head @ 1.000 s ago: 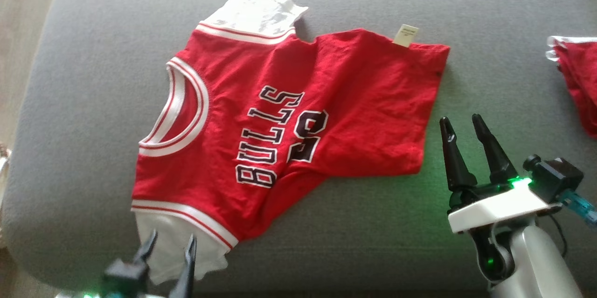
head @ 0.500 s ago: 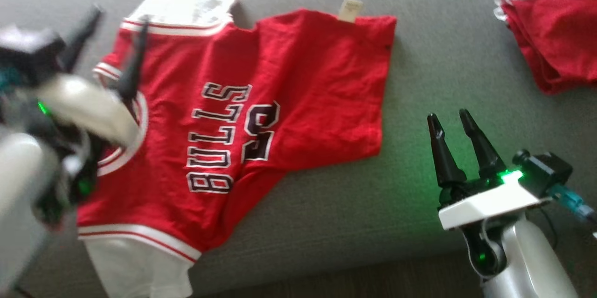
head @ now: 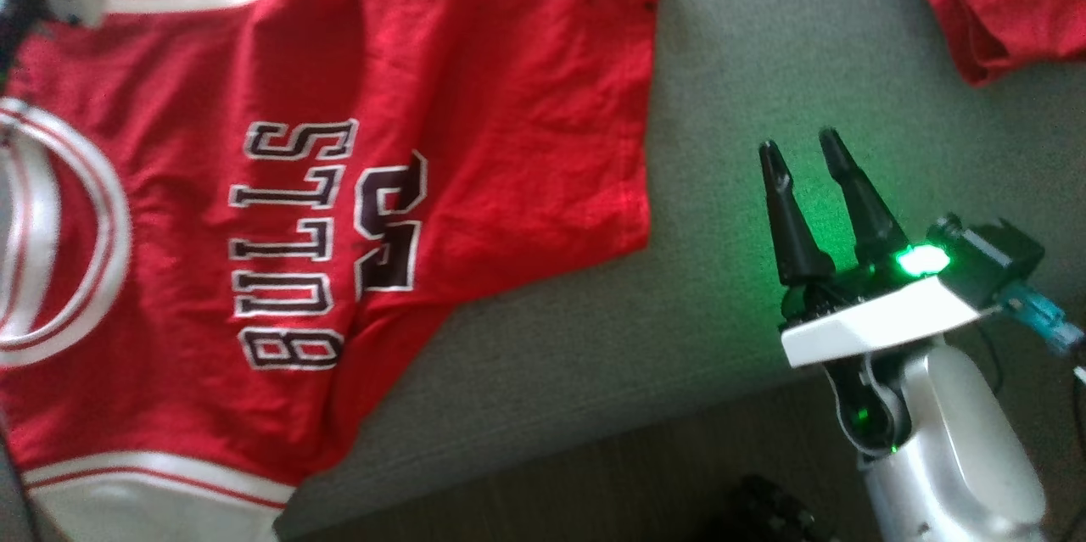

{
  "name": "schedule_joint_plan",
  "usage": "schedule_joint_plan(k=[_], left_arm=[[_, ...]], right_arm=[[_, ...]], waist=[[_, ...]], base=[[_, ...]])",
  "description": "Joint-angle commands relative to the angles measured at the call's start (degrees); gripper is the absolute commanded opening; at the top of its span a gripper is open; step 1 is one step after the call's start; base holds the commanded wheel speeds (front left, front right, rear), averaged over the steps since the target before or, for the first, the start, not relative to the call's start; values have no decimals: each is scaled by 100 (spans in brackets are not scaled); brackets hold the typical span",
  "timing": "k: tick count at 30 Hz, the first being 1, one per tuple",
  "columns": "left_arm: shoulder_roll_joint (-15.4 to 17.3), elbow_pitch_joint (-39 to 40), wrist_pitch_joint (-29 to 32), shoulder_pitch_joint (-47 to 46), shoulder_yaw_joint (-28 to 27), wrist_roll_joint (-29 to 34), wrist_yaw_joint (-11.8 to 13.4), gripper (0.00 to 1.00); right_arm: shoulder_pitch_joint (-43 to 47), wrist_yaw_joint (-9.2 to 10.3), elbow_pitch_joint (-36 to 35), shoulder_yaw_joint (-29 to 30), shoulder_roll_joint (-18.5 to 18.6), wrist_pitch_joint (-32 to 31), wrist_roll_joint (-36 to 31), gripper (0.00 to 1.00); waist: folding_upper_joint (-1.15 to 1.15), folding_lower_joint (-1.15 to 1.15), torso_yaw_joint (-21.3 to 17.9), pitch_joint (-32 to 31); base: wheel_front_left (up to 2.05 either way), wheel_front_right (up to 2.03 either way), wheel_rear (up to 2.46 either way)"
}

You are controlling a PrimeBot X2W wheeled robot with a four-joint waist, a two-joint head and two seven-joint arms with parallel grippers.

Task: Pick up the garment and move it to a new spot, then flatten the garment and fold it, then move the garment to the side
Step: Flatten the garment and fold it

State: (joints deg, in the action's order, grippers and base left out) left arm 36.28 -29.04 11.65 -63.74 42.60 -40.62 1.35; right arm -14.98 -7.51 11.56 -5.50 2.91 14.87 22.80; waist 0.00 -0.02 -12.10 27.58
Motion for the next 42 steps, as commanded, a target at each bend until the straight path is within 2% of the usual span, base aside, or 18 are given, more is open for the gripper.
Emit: schedule_joint_plan(k=[1, 5, 11, 30, 35, 37, 42], left_arm=[[270, -242, 86, -502, -76, 246, -104, 100], [218, -946, 156, -906, 4, 369, -261, 100], [117, -1600, 259, -1224, 81, 370, -478, 100], [132, -2384, 349, -1580, 431, 540, -733, 100], [162, -2461, 391, -1584, 486, 475, -794, 80], [178, -2509, 437, -1573, 494, 435, -805, 63], [195, -2678, 659, -1547, 459, 286, -808, 36]], right_arm=[[-154, 2, -220, -171, -3, 13, 55, 100], [-263, 2, -258, -268, -3, 13, 128, 100], [-304, 2, -270, -337, -3, 13, 212, 100], [-367, 2, -324, -395, -3, 13, 305, 100], [-360, 2, -308, -420, -3, 13, 320, 100], [-361, 2, -311, -427, -3, 13, 323, 100], [-376, 2, -347, -447, -3, 13, 332, 100]], waist=[[0, 2, -239, 302], [0, 2, -380, 468], [0, 2, -509, 593], [0, 2, -758, 790], [0, 2, -813, 771], [0, 2, -839, 765], [0, 2, -888, 773]], base=[[0, 0, 0], [0, 0, 0], [0, 0, 0], [0, 0, 0], [0, 0, 0], [0, 0, 0], [0, 0, 0]])
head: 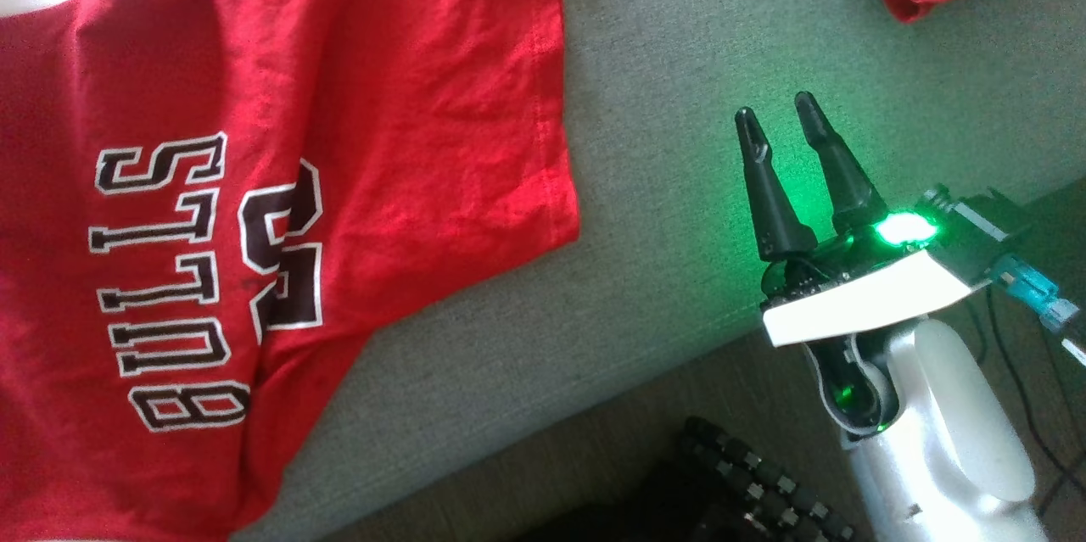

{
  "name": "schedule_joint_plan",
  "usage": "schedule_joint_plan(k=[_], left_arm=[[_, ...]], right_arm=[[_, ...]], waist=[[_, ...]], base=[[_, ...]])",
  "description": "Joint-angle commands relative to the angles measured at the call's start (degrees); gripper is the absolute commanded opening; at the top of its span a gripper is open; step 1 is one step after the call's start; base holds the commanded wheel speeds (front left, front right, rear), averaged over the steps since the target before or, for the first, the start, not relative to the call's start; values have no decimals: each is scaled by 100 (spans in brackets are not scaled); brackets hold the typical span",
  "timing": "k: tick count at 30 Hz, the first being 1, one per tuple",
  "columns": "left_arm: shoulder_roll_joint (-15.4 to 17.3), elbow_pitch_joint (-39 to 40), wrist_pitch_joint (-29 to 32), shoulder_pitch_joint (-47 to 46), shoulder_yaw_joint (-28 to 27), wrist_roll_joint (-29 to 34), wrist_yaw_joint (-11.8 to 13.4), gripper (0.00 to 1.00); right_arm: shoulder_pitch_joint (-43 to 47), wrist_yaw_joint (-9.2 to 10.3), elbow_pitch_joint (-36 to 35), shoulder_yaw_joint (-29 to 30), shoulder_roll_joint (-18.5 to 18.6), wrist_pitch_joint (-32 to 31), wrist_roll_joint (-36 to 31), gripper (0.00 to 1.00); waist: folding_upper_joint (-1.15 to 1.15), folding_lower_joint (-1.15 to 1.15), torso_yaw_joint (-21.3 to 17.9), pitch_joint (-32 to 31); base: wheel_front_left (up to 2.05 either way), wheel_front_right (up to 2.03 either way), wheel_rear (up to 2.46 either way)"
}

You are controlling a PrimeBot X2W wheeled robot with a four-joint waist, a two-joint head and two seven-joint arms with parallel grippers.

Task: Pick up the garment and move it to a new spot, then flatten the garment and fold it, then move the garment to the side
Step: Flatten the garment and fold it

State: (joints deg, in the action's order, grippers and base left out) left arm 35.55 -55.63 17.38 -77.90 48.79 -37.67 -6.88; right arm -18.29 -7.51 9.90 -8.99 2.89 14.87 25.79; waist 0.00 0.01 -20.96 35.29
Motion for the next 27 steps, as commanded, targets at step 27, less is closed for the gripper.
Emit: schedule_joint_plan(k=[27], left_arm=[[-216, 432, -690, -209, 30, -308, -54, 0]], right_arm=[[-2740, 2, 2376, -1062, -2, -407, 1345, 100]], waist=[[0, -1, 867, -367]], base=[[0, 0, 0]])
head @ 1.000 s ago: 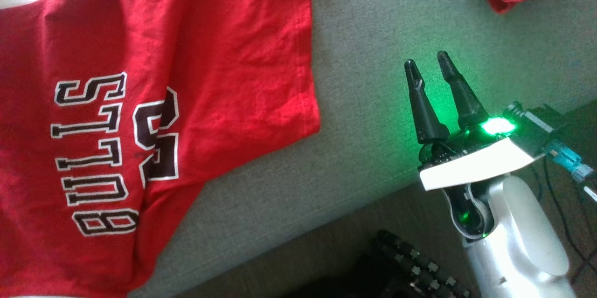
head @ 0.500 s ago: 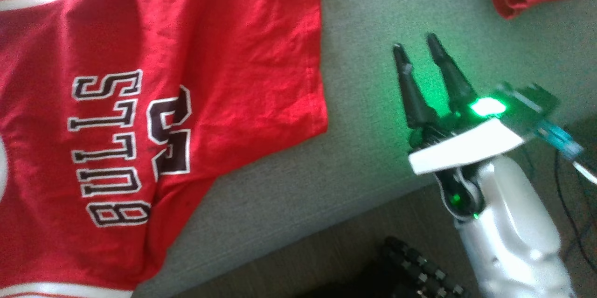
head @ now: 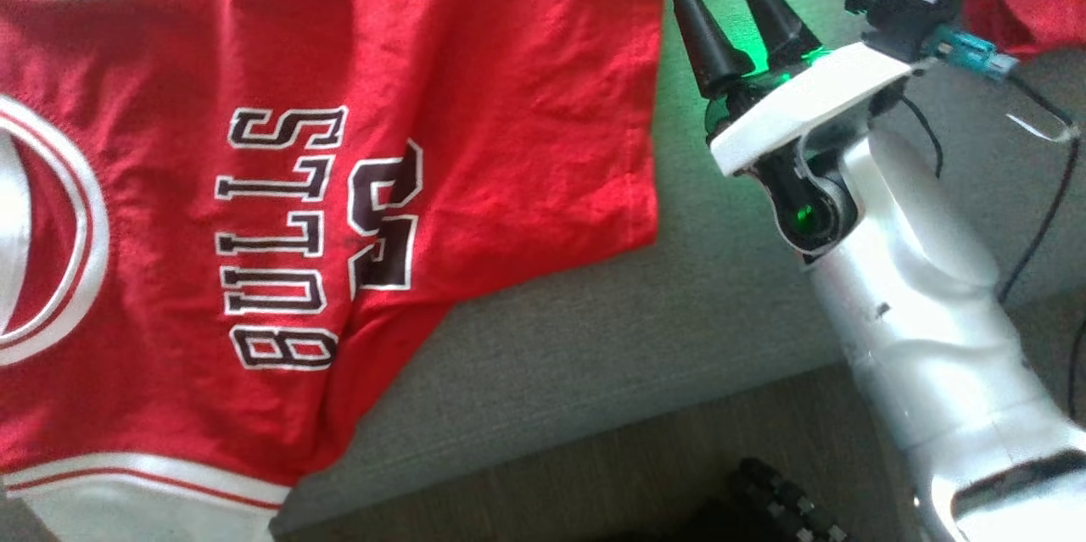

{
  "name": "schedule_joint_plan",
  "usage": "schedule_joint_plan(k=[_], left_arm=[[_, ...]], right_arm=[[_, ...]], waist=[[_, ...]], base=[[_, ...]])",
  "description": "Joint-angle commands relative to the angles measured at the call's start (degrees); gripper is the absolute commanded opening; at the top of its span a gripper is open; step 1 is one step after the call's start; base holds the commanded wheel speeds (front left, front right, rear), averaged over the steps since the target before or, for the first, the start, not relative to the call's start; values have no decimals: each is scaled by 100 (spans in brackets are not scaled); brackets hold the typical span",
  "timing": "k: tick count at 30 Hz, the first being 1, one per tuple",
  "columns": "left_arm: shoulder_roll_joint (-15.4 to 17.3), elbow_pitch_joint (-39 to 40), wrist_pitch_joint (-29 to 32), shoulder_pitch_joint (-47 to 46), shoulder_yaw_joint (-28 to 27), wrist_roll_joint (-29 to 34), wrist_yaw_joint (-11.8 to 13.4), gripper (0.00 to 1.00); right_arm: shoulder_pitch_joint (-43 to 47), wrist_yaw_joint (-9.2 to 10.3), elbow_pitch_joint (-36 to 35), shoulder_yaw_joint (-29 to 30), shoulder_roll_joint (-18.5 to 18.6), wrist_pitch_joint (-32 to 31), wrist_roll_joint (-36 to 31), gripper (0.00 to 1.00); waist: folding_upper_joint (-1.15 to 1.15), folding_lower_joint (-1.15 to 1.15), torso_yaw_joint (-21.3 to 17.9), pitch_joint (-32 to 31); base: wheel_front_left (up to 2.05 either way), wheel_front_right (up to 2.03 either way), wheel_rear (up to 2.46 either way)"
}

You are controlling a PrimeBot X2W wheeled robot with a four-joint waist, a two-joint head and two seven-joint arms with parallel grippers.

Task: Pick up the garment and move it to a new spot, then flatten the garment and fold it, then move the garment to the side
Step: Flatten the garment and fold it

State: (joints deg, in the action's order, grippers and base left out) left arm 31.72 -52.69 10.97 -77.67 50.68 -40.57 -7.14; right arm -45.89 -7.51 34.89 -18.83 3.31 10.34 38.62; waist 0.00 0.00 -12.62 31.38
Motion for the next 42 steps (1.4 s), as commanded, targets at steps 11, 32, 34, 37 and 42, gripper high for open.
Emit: schedule_joint_plan(k=[11, 32, 34, 37, 42], left_arm=[[81, 83, -151, -311, -22, -109, -33, 0], [20, -65, -334, -328, 274, -348, -35, 0], [8, -79, -372, -320, 310, -371, -35, 0], [9, -103, -438, -303, 362, -405, -35, 0], [32, -136, -612, -297, 440, -438, -35, 0]], right_arm=[[-743, 2, 881, -907, -44, 321, 1223, 100], [-1227, 2, 1738, -1820, -44, 457, 2199, 0], [-1276, 2, 1804, -1828, -44, 460, 2224, 0], [-1333, 2, 1885, -1815, -44, 463, 2232, 0], [-1416, 2, 2072, -1799, -44, 464, 2202, 0]], waist=[[0, 0, 170, 83], [0, 0, 227, 27], [0, 0, 238, 9], [0, 0, 252, -27], [0, 0, 276, -95]], base=[[0, 0, 0], [0, 0, 0], [0, 0, 0], [0, 0, 0], [0, 0, 0]])
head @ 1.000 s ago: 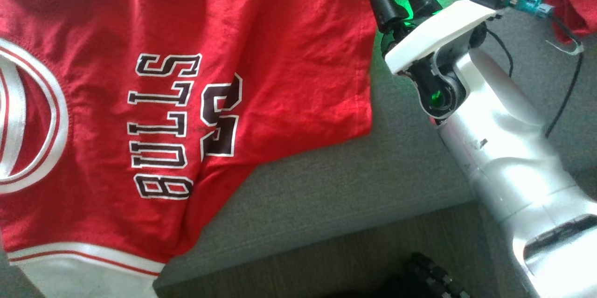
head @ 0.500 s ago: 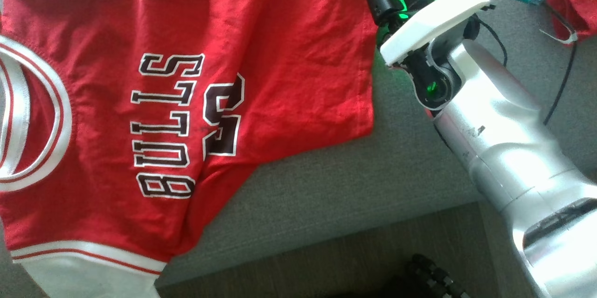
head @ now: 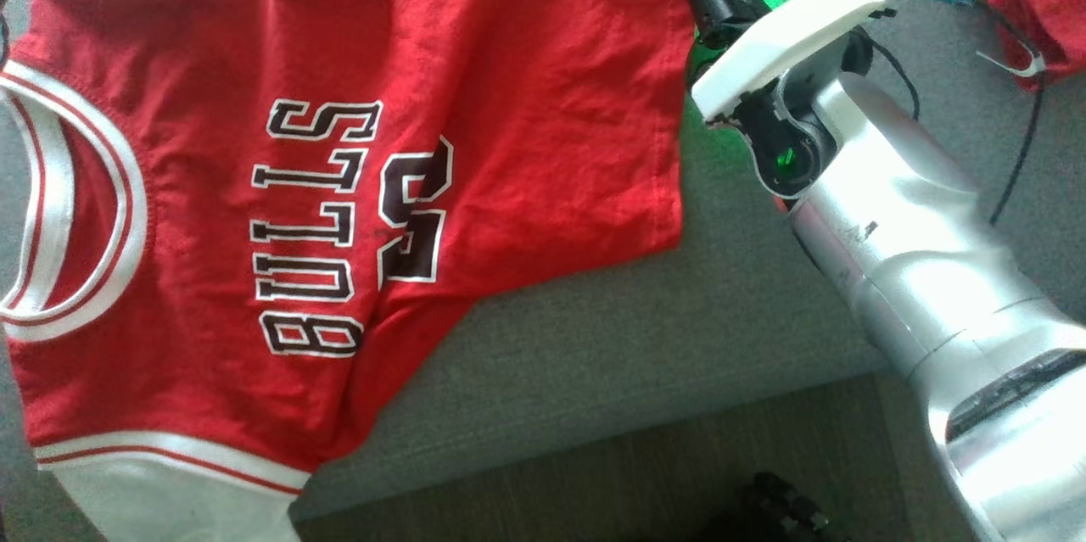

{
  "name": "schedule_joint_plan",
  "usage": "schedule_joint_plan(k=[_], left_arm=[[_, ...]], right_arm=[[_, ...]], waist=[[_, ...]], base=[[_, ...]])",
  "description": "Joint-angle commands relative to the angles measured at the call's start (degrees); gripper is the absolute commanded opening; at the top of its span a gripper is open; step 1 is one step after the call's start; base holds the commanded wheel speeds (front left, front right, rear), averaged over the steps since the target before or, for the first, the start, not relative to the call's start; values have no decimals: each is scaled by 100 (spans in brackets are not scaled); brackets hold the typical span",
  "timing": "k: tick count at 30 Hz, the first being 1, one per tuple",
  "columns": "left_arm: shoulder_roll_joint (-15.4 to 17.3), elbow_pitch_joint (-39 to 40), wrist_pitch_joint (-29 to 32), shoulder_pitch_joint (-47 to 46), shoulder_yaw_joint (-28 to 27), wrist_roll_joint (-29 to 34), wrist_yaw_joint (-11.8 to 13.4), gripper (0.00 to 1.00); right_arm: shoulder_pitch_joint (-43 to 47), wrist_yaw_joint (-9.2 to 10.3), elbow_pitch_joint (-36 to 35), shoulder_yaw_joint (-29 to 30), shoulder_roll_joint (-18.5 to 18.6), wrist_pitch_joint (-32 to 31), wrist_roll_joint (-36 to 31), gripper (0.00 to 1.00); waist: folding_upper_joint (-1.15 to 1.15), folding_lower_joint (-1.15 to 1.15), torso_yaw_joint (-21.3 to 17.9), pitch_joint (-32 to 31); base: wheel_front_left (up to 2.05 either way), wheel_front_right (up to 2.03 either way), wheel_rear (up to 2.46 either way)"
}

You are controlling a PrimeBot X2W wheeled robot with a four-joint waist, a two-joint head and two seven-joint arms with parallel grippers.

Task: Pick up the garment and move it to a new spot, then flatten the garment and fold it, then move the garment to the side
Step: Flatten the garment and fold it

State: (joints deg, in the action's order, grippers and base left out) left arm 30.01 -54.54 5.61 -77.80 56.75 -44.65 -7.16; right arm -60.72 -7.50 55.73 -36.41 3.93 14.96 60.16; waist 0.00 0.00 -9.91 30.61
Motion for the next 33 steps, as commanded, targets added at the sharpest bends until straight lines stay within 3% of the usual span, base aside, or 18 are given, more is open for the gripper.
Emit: schedule_joint_plan(k=[1, 8, 22, 33], left_arm=[[206, 41, -134, -284, -160, -31, -33, 0], [244, 88, -688, -314, -247, -244, -33, 0], [423, 69, -1758, -1159, -574, -256, 21, 0], [437, 141, -2014, -1560, -782, -190, 57, 0]], right_arm=[[52, 1, 15, -38, -105, 3, 48, 0], [-255, 1, 174, 152, -61, 3, -155, 0], [-1953, 1, 188, 658, 947, -506, -56, 0], [-2403, 1, 582, 688, 1299, -743, -121, 0]], waist=[[0, 0, 10, -45], [0, 0, 46, -432], [0, 0, 442, -1647], [0, 0, 679, -2369]], base=[[0, 0, 0], [0, 0, 0], [0, 0, 0], [0, 0, 0]])
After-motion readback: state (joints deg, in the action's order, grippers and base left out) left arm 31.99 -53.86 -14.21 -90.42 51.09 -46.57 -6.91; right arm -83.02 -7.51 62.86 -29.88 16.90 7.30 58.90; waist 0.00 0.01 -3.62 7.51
